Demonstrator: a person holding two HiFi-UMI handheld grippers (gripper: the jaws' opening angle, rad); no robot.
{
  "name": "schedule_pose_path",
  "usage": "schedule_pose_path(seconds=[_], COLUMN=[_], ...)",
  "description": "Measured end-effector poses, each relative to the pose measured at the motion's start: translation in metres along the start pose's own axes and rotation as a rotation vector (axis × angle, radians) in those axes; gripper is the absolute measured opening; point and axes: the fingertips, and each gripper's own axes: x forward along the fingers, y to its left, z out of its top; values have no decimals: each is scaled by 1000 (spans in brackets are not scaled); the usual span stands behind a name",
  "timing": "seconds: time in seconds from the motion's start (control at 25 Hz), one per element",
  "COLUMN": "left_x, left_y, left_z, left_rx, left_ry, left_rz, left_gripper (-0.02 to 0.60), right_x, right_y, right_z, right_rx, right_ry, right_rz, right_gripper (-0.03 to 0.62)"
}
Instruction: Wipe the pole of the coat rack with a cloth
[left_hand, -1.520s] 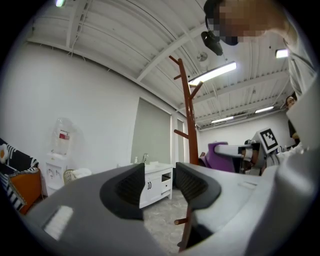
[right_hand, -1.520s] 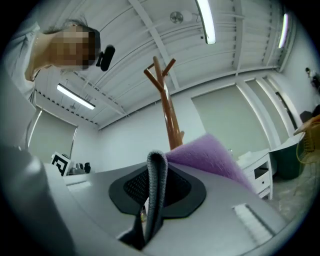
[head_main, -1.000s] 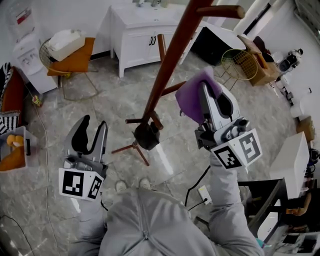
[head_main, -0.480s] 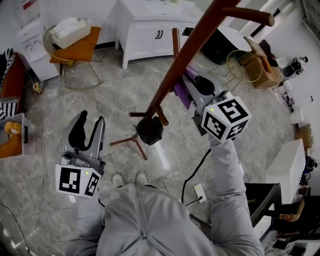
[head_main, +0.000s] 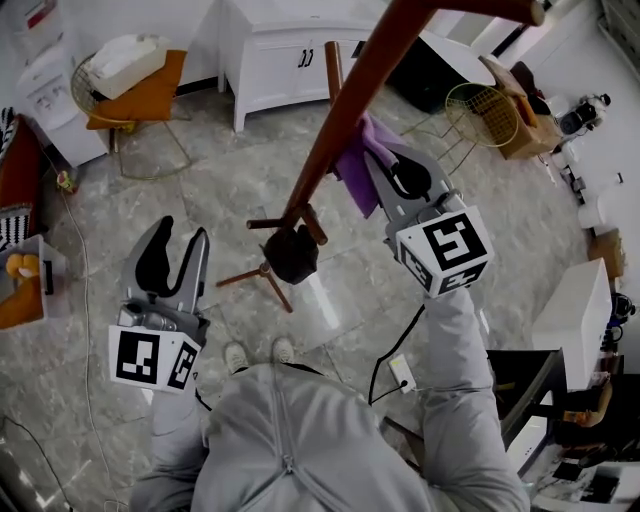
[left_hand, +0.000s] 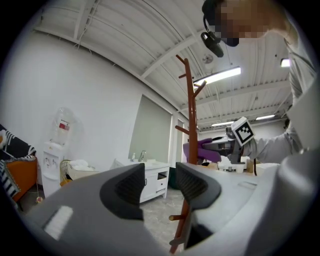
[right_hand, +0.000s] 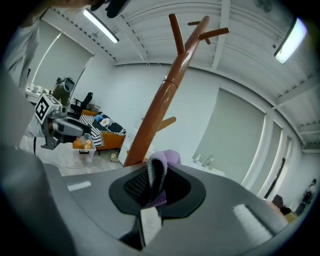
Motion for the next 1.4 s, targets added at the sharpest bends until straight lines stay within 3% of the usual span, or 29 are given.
schedule_pose_path(seconds=[0.6,0.96,1.2,1.4], left_x=[16,21,20,15], left_y=[-21,-31,-33,-32], left_z=[-3,-4,-5,-7], left_rx=[7,8,5,0], left_ry=[13,16,15,17], left_rz=[-55,-81,-89,-89], left_gripper=[206,206,206,206], right_x=[-60,-108,-137,-141], right_y=[-83,-113,-103,-77], right_z=[-33,-29,5,39], right_rx=[51,118,153,236], right_ry=[49,-10,-106,-241], right_rz=[-240,-349,-353,-283], right_gripper=[29,29,28,29])
